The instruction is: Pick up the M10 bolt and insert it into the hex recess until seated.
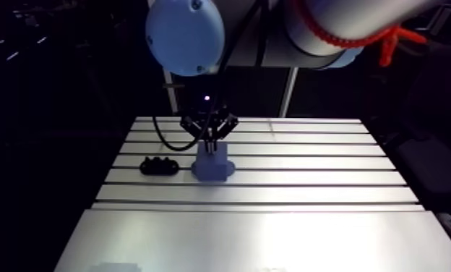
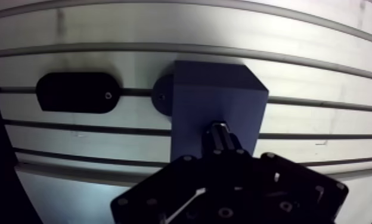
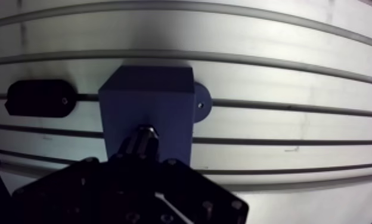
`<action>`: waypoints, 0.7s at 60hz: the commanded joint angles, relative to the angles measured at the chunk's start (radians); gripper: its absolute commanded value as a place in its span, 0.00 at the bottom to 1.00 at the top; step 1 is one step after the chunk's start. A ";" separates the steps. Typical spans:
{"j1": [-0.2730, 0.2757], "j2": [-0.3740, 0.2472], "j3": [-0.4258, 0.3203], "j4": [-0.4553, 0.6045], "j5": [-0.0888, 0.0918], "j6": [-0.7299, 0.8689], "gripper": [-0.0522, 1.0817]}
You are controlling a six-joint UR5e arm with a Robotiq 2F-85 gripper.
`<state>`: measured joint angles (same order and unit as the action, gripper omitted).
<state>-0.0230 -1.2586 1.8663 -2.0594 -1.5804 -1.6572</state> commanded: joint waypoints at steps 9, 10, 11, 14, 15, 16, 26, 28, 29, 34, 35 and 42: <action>0.000 0.000 0.001 -0.001 0.001 -0.009 1.00; 0.000 0.000 0.001 -0.002 0.000 -0.009 1.00; 0.000 0.000 0.001 -0.002 0.000 -0.009 1.00; -0.001 0.002 0.001 -0.003 0.001 -0.009 1.00; -0.001 0.002 0.001 -0.003 0.001 -0.009 1.00; 0.000 0.002 0.001 -0.003 0.001 -0.009 1.00; -0.001 0.007 0.000 -0.003 0.001 -0.011 1.00; -0.002 0.008 -0.001 -0.003 0.001 -0.011 1.00; -0.002 0.008 -0.002 -0.003 0.001 -0.011 1.00; -0.002 0.009 0.000 -0.003 0.001 -0.011 1.00; -0.002 0.009 0.000 -0.003 0.001 -0.011 1.00; 0.000 0.009 0.000 -0.003 0.001 -0.011 1.00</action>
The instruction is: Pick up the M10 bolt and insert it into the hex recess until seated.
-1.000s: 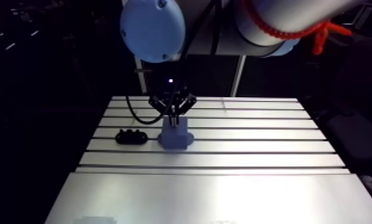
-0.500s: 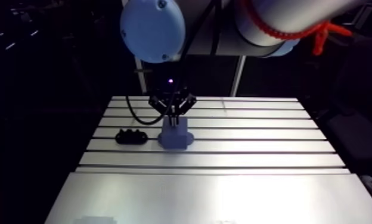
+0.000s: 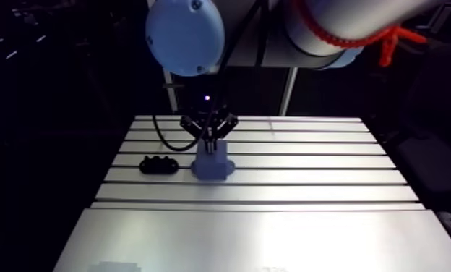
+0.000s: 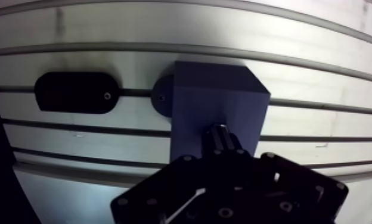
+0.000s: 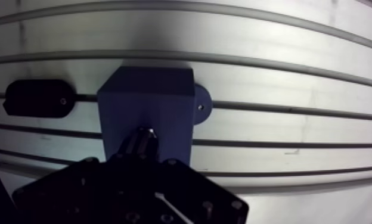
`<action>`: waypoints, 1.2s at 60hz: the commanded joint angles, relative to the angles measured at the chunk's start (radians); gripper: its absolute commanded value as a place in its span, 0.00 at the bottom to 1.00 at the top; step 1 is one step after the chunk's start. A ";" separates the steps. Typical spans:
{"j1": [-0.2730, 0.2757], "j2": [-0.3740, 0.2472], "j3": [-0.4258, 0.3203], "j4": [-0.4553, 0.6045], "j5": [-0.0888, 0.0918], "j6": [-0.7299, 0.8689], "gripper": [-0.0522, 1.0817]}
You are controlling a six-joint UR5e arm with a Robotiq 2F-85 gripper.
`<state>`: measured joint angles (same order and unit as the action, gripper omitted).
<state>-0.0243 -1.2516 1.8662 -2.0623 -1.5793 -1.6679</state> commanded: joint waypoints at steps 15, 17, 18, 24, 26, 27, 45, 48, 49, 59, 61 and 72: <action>0.001 0.001 -0.006 0.000 0.003 0.000 1.00; 0.001 0.001 -0.007 0.000 0.003 0.000 1.00; 0.001 0.001 -0.010 0.001 0.004 0.000 1.00; 0.007 -0.001 -0.017 0.007 0.006 0.000 1.00; 0.009 -0.002 -0.018 0.009 0.006 0.000 1.00; 0.012 -0.002 -0.020 0.009 0.007 -0.002 1.00; 0.004 -0.013 -0.035 0.021 0.001 0.000 0.84; 0.004 -0.017 -0.045 0.038 -0.004 0.000 0.24; 0.004 -0.017 -0.045 0.038 -0.004 0.000 0.24; 0.003 -0.030 -0.046 0.052 -0.024 0.001 0.05; 0.003 -0.028 -0.048 0.052 -0.026 0.003 0.05; 0.004 -0.043 -0.068 0.078 -0.021 0.007 0.05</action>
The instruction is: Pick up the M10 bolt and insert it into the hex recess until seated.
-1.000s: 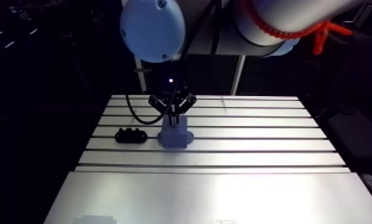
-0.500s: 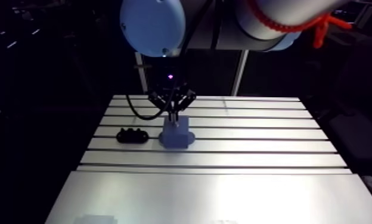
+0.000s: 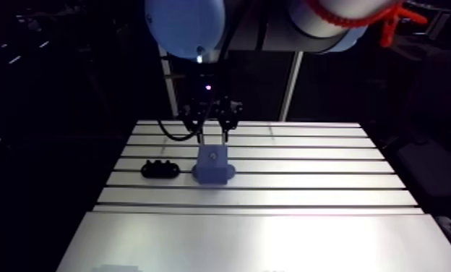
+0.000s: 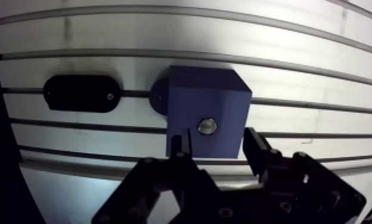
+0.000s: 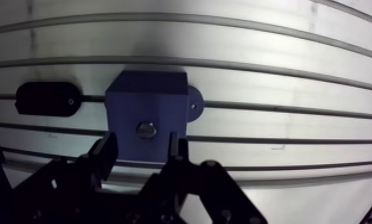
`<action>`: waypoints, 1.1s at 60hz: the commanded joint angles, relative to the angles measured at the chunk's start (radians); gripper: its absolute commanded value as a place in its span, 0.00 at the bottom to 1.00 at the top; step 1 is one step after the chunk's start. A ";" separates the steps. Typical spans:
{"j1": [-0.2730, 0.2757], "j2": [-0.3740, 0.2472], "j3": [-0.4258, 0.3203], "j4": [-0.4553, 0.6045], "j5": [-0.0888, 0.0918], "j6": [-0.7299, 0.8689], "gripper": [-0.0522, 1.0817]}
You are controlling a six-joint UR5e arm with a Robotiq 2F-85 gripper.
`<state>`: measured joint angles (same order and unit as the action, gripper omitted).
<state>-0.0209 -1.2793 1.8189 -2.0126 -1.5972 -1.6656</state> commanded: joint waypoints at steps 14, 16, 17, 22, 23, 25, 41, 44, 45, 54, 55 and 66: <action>0.005 -0.039 -0.131 0.213 -0.022 0.015 0.06; 0.006 -0.040 -0.144 0.228 -0.019 0.017 0.06; 0.006 -0.040 -0.144 0.228 -0.019 0.017 0.06; 0.006 -0.043 -0.175 0.269 -0.014 0.033 0.06; 0.006 -0.043 -0.175 0.269 -0.014 0.033 0.06; 0.006 -0.045 -0.182 0.273 -0.013 0.035 0.06; 0.010 -0.068 -0.261 0.353 0.008 0.037 0.06; 0.012 -0.078 -0.277 0.372 0.012 0.039 0.06; 0.012 -0.078 -0.277 0.372 0.012 0.039 0.06; 0.013 -0.085 -0.296 0.383 0.015 0.040 0.06; 0.013 -0.088 -0.296 0.383 0.018 0.040 0.06; 0.022 -0.115 -0.288 0.380 0.039 0.039 0.06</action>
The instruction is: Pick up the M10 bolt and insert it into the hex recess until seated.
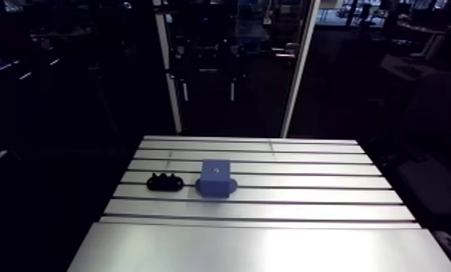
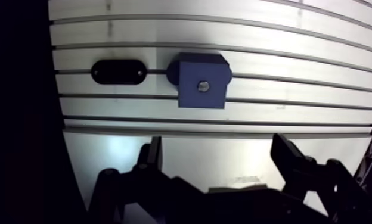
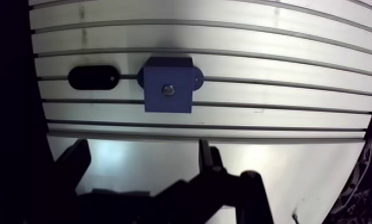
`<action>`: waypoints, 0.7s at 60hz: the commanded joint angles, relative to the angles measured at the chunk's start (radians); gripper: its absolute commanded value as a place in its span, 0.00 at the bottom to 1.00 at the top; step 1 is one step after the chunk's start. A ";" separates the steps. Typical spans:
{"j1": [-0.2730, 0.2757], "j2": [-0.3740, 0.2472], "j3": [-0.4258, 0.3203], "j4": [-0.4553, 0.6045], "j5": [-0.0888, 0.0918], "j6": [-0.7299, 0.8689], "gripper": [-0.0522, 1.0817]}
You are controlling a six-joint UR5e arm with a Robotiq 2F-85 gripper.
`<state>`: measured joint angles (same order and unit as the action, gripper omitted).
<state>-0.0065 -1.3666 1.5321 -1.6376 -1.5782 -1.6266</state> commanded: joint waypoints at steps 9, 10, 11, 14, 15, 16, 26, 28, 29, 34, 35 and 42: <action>0.008 -0.061 0.007 0.003 0.020 -0.003 0.06; 0.007 -0.069 0.010 0.003 0.020 -0.005 0.06; 0.007 -0.069 0.010 0.003 0.020 -0.005 0.06; 0.008 -0.085 0.017 0.002 0.020 -0.006 0.06; 0.008 -0.085 0.017 0.002 0.020 -0.006 0.06; 0.008 -0.093 0.020 0.002 0.020 -0.006 0.06; 0.007 -0.120 0.029 0.000 0.020 -0.003 0.06; 0.007 -0.123 0.029 0.000 0.019 -0.003 0.06; 0.006 -0.125 0.027 0.000 0.019 -0.003 0.06; 0.006 -0.128 0.022 0.001 0.018 -0.003 0.06; 0.008 -0.128 0.017 0.002 0.015 -0.003 0.06; 0.008 -0.127 -0.006 0.009 0.013 -0.003 0.06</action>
<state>0.0008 -1.4865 1.5506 -1.6354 -1.5610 -1.6303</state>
